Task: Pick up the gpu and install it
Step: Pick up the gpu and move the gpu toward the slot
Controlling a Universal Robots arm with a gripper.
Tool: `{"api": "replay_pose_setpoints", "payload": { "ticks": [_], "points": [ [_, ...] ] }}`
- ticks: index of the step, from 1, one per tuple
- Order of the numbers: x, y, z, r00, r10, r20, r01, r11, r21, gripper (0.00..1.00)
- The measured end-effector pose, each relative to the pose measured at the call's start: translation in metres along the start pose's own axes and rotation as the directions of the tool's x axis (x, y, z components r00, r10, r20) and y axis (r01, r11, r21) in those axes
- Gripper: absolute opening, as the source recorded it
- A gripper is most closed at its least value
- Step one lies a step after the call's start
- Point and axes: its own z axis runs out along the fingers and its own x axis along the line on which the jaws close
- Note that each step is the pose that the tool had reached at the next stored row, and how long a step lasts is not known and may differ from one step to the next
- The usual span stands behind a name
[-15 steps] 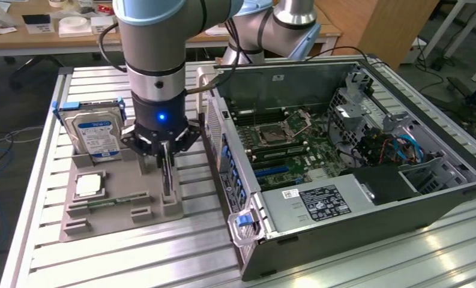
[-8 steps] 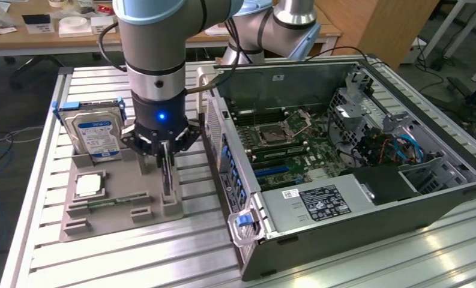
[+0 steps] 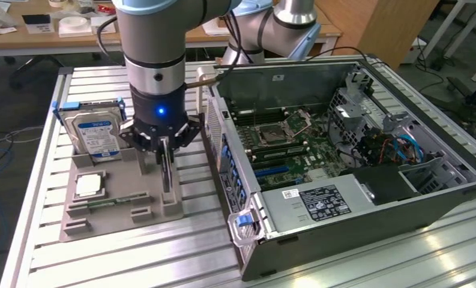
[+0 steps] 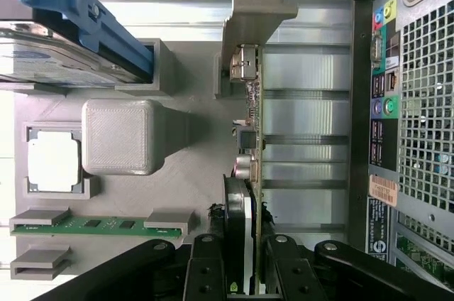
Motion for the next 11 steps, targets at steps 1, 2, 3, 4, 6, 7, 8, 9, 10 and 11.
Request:
{"api": "replay_pose_setpoints", "payload": {
  "ticks": [1, 2, 3, 4, 6, 7, 8, 9, 10, 11],
  "points": [
    [0.0, 0.0001, -0.002, 1.0, 0.0, -0.0001, 0.0, 1.0, -0.001, 0.28],
    [0.0, 0.0002, -0.0039, 1.0, 0.0, 0.0, 0.0, 1.0, -0.0017, 0.28],
    [0.0, 0.0002, -0.0054, 1.0, 0.0, 0.0, 0.0, 1.0, -0.002, 0.28],
    [0.0, 0.0003, -0.0068, 1.0, 0.0, 0.0, 0.0, 1.0, -0.0021, 0.28],
    [0.0, 0.0004, -0.0099, 1.0, 0.0, -0.0001, 0.0, 1.0, -0.0025, 0.28],
    [0.0, 0.0005, -0.0114, 1.0, 0.0, -0.0001, 0.0, 1.0, -0.0027, 0.28],
    [0.0, 0.0005, -0.0129, 1.0, 0.0, 0.0, 0.0, 1.0, -0.0029, 0.28],
    [0.0, 0.0006, -0.0142, 1.0, 0.0, 0.0, 0.0, 1.0, -0.0033, 0.28],
    [0.0, 0.0006, -0.0157, 1.0, 0.0, -0.0001, 0.0, 1.0, -0.0035, 0.28],
    [0.001, 0.0007, -0.0171, 1.0, 0.0, -0.0001, 0.0, 1.0, -0.0036, 0.28]
  ]
}}
